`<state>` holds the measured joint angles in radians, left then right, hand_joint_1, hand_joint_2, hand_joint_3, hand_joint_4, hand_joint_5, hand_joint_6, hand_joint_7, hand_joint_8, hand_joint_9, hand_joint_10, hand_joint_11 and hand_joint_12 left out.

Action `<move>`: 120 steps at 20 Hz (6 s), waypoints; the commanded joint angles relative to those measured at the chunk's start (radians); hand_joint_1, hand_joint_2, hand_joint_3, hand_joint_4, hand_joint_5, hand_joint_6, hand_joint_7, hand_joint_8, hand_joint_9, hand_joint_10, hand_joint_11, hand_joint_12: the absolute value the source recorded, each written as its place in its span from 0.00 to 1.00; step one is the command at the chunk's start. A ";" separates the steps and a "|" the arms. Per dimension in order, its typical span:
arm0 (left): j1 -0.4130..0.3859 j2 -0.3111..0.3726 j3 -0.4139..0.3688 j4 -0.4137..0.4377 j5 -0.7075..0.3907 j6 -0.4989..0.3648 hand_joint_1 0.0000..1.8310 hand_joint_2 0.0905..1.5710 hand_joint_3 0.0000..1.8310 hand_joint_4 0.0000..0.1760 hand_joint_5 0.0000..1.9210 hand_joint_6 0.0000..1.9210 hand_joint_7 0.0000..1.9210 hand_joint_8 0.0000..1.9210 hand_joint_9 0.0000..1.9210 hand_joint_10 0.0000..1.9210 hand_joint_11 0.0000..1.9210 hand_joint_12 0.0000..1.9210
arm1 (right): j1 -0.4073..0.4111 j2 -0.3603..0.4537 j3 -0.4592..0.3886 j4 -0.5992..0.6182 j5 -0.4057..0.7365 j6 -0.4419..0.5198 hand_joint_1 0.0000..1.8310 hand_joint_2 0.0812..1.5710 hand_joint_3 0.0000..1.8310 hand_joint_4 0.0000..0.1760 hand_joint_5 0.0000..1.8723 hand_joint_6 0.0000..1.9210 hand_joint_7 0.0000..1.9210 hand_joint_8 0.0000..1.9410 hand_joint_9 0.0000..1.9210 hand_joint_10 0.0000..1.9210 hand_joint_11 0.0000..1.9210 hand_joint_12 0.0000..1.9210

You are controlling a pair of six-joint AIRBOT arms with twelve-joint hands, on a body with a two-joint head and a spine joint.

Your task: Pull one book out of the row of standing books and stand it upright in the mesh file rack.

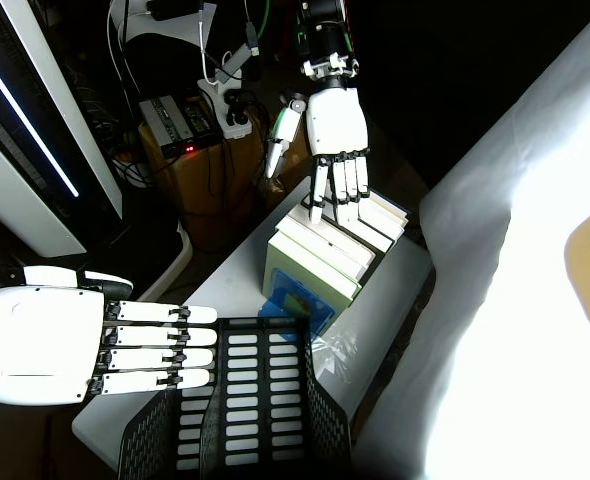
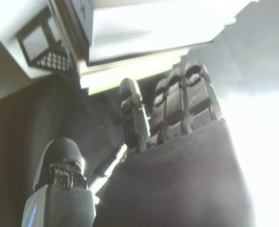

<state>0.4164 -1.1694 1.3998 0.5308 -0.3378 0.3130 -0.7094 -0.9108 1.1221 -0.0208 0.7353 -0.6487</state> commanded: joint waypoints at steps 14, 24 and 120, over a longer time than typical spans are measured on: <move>-0.009 0.049 -0.116 0.324 0.016 -0.002 0.07 0.73 0.00 0.38 0.26 0.01 0.00 0.00 0.00 0.00 0.00 0.00 | -0.041 0.005 0.002 0.074 0.138 0.004 0.24 0.85 0.00 0.00 0.00 0.00 0.00 0.00 0.00 0.00 0.00 0.00; -0.009 0.092 -0.183 0.648 -0.035 -0.002 0.08 0.69 0.00 0.00 0.31 0.03 0.00 0.00 0.00 0.00 0.00 0.00 | -0.069 0.002 0.001 0.103 0.152 0.009 0.22 0.85 0.00 0.00 0.00 0.00 0.00 0.00 0.00 0.00 0.00 0.00; 0.820 0.165 -0.216 -1.370 -1.259 -0.002 0.19 0.95 0.00 0.00 0.00 0.00 0.00 0.00 0.00 0.00 0.00 0.00 | 0.541 -0.748 0.414 -1.744 -0.360 0.760 0.47 0.62 0.00 0.00 0.00 0.00 0.00 0.00 0.00 0.00 0.00 0.00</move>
<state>1.2358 -1.0134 1.1816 -0.8143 -1.4620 0.3149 -0.1677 -1.6730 1.5391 -1.7950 0.3695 0.1120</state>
